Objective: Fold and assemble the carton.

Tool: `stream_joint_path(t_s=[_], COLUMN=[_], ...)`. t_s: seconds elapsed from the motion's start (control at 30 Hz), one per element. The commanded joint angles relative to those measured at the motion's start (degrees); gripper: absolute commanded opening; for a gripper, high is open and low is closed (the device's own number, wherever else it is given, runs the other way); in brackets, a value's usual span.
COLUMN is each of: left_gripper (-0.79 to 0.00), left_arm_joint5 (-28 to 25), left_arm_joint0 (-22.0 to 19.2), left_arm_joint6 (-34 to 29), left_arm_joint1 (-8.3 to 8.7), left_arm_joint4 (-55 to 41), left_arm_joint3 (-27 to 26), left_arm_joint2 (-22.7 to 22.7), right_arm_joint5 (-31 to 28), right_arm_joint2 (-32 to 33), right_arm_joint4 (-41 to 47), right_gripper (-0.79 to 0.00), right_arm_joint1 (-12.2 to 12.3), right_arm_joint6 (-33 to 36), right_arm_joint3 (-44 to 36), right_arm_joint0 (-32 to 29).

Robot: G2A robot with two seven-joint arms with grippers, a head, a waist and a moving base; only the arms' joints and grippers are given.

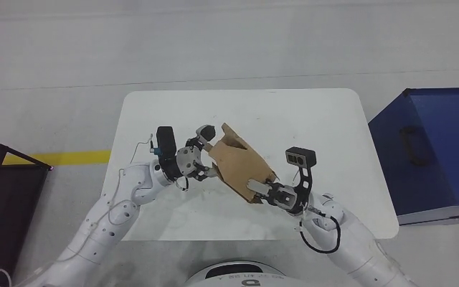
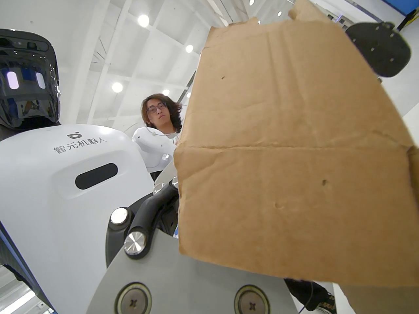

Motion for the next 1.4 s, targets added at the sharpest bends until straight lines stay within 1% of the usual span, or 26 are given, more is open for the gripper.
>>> stream_joint_path(t_s=[0.0,0.2,0.43,0.5,0.57,0.7,0.8,0.9,0.97,1.03,1.13,1.2,1.37], left_gripper=[0.000,0.000,0.000,0.000,0.000,0.000,0.000,0.000,0.000,0.000,0.000,0.000,0.000], left_arm_joint5=[0.3,0.3,0.3,0.9,1.3,2.6,3.8,6.8,9.4,11.4,13.3,14.5,14.1], left_arm_joint0=[-0.2,0.2,2.9,4.1,5.4,8.1,9.5,10.2,10.1,9.7,8.2,6.9,3.4], left_arm_joint6=[0.1,0.7,3.2,4.7,5.9,7.7,8.7,8.2,7.5,6.9,2.8,0.1,-5.0], left_arm_joint1=[-0.14,-0.33,-0.27,-0.22,-0.10,0.20,0.28,0.23,0.09,-0.20,-0.52,-0.76,-1.30], left_arm_joint4=[0.1,0.4,-0.3,-1.5,-2.3,-4.3,-6.5,-7.6,-7.6,-8.8,-8.2,-7.1,-3.5], left_arm_joint3=[-0.1,-0.3,-1.4,-1.8,-2.3,-3.6,-5.1,-6.6,-8.0,-10.9,-13.8,-14.7,-15.1], left_arm_joint2=[-0.1,-0.9,-2.7,-3.8,-5.1,-8.3,-10.5,-12.4,-13.2,-13.1,-12.2,-11.5,-8.9], right_arm_joint5=[0.4,0.0,0.0,1.3,2.5,6.2,8.2,11.1,12.6,13.4,14.2,14.6,15.2], right_arm_joint2=[-0.8,0.2,0.2,-0.5,-1.3,-3.3,-4.4,-5.5,-6.0,-6.2,-5.9,-5.6,-4.4], right_arm_joint4=[1.8,8.2,8.2,12.9,18.3,30.6,36.4,40.7,41.5,41.6,41.7,41.4,39.4], right_gripper=[-0.785,-0.785,-0.785,-0.785,-0.785,-0.785,-0.785,-0.785,-0.785,-0.785,-0.785,-0.785,-0.785], right_arm_joint1=[0.0,0.2,0.2,0.0,-0.2,-0.6,-1.2,-1.9,-2.4,-2.8,-3.5,-3.9,-4.8], right_arm_joint6=[0.9,3.0,3.0,0.8,1.8,8.8,12.9,15.8,17.2,18.1,18.9,19.3,19.9], right_arm_joint3=[0.1,0.1,0.1,-1.2,-1.3,0.1,1.8,3.0,3.7,4.1,4.2,4.0,3.4], right_arm_joint0=[0.2,0.3,0.3,-0.1,-0.2,0.3,0.8,1.4,1.6,1.7,1.5,1.2,0.2])
